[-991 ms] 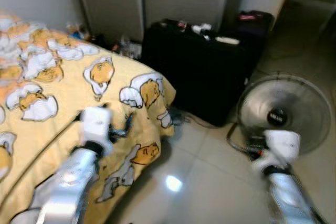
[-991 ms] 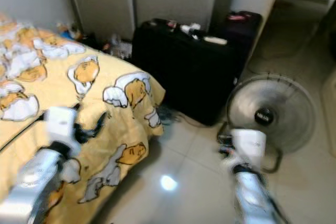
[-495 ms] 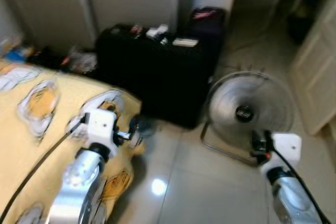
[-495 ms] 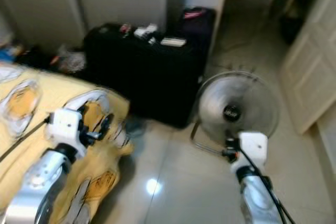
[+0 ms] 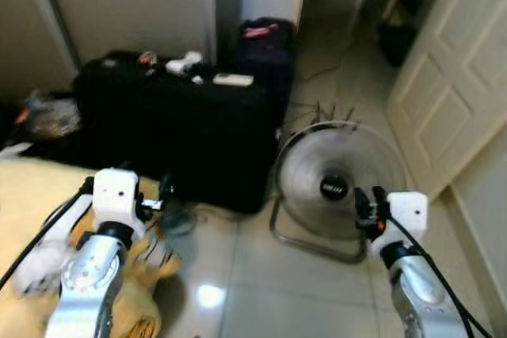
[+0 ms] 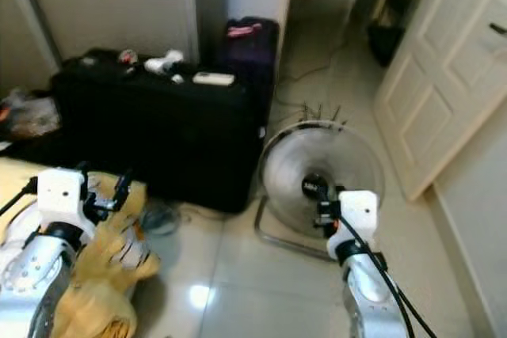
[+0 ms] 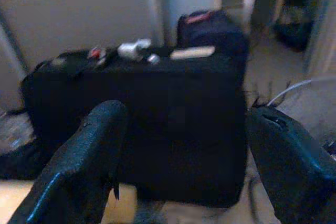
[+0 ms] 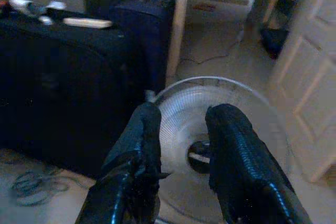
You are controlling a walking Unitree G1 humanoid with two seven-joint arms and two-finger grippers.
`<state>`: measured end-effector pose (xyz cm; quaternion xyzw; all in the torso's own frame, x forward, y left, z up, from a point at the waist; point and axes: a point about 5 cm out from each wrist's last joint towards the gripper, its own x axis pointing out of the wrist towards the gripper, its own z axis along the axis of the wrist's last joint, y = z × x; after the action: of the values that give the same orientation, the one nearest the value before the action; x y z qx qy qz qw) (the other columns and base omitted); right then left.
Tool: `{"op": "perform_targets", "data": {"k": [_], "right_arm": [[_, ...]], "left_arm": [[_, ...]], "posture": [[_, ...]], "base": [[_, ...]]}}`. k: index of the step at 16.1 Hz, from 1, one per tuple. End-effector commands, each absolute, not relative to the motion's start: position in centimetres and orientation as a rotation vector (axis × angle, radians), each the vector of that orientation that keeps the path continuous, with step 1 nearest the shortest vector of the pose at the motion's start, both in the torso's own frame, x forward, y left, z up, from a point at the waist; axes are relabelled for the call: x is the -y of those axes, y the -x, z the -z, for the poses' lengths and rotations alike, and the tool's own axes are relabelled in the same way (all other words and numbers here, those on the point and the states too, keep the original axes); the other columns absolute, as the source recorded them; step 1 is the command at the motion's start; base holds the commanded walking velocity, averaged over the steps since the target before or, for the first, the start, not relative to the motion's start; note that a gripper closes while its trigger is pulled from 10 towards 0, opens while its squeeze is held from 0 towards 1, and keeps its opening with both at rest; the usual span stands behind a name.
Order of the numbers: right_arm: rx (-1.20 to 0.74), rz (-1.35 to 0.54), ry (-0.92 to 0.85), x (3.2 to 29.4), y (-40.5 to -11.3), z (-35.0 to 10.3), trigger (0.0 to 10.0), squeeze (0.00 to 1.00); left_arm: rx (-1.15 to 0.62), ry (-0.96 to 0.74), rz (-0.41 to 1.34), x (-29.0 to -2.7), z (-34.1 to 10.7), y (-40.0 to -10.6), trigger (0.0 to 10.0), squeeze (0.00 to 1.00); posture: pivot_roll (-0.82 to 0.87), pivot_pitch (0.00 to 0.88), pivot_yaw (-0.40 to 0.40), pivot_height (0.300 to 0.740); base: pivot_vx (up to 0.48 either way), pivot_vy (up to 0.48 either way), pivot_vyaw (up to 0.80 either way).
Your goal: Clean up the room
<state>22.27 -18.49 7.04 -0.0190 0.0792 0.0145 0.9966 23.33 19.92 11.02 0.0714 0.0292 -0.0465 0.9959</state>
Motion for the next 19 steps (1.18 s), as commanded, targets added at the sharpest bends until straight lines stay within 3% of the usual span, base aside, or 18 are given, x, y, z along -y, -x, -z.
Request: {"op": "perform_targets", "data": {"k": [1, 19], "right_arm": [[-0.157, 0.023, 0.069, 19.6, -22.0, -6.9, 10.0, 0.00], [-0.137, 0.065, 0.103, 20.6, -21.5, -7.0, 10.0, 0.00]], "left_arm": [[-0.042, -0.127, 0.153, -18.6, -11.1, -23.7, 10.0, 0.00], [-0.056, -0.121, 0.221, -17.1, -10.4, -24.0, 10.0, 0.00]], "posture": [[-0.04, 0.000, -0.008, 0.740], [-0.09, 0.000, 0.016, 0.740]], "base": [[0.000, 0.000, 0.00], [0.000, 0.000, 0.00]]}}
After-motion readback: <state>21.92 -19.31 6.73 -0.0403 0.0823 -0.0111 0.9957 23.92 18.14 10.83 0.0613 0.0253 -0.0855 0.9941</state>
